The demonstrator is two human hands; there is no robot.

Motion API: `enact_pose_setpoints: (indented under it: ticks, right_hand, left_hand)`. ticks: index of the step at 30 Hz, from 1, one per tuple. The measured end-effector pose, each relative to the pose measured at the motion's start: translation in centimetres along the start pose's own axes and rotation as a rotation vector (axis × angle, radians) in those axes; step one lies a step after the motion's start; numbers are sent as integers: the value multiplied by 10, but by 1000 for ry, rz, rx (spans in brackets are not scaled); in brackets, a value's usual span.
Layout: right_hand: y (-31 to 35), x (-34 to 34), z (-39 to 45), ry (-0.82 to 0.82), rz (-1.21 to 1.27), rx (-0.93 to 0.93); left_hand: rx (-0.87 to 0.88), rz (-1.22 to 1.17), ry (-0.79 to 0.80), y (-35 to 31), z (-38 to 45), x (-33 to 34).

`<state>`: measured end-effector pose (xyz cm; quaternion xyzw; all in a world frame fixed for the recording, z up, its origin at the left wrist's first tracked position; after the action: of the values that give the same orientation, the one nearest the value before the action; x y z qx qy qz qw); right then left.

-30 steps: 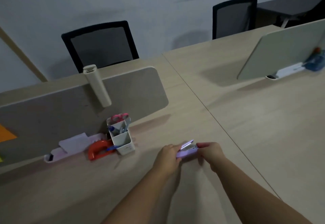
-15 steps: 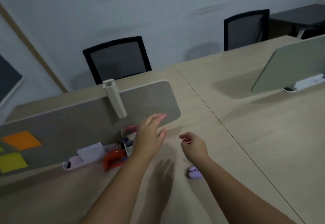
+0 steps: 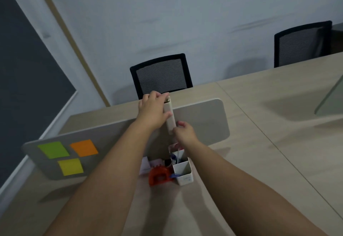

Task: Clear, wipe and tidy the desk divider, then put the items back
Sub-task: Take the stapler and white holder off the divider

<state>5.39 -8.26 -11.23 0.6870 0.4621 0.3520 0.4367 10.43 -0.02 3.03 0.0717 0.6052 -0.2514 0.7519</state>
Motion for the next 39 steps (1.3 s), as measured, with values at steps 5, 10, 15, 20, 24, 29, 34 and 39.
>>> enact_pose_setpoints:
  ticks: [5, 10, 15, 20, 24, 29, 34, 39]
  right_hand:
    - [16, -8, 4, -55, 317, 14]
    - [58, -65, -20, -123, 698, -191]
    - [33, -155, -58, -315, 733, -250]
    - [-38, -254, -115, -579, 459, -314]
    - [-106, -307, -166, -724, 308, -248]
    - [-184, -338, -195, -779, 204, -94]
    - [-237, -342, -194, -785, 202, 33]
    - [-240, -337, -190, -764, 15, 77]
  left_hand:
    - [6, -415, 20, -12, 12, -17]
    - [143, -607, -239, -46, -16, -77]
    - [79, -662, -175, -76, -66, -28]
    - [2, -646, 60, -121, -123, 85]
    - [2, -646, 272, -162, -184, 166]
    - [-53, -677, 430, -179, -246, 237]
    - [-97, -605, 488, -176, -266, 270]
    - [-126, -575, 512, -168, -273, 291]
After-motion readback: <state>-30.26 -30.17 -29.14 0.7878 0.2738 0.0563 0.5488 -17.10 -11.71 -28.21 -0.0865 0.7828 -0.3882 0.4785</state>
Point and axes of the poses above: each hand's wrist, its own z-axis towards the middle knuckle, its own x-axis out of the palm, y = z × x, the point moved 10 cm from there along z, towards the middle knuckle, and after that the axes turned 2 degrees about -z, right-handed, at the moved point
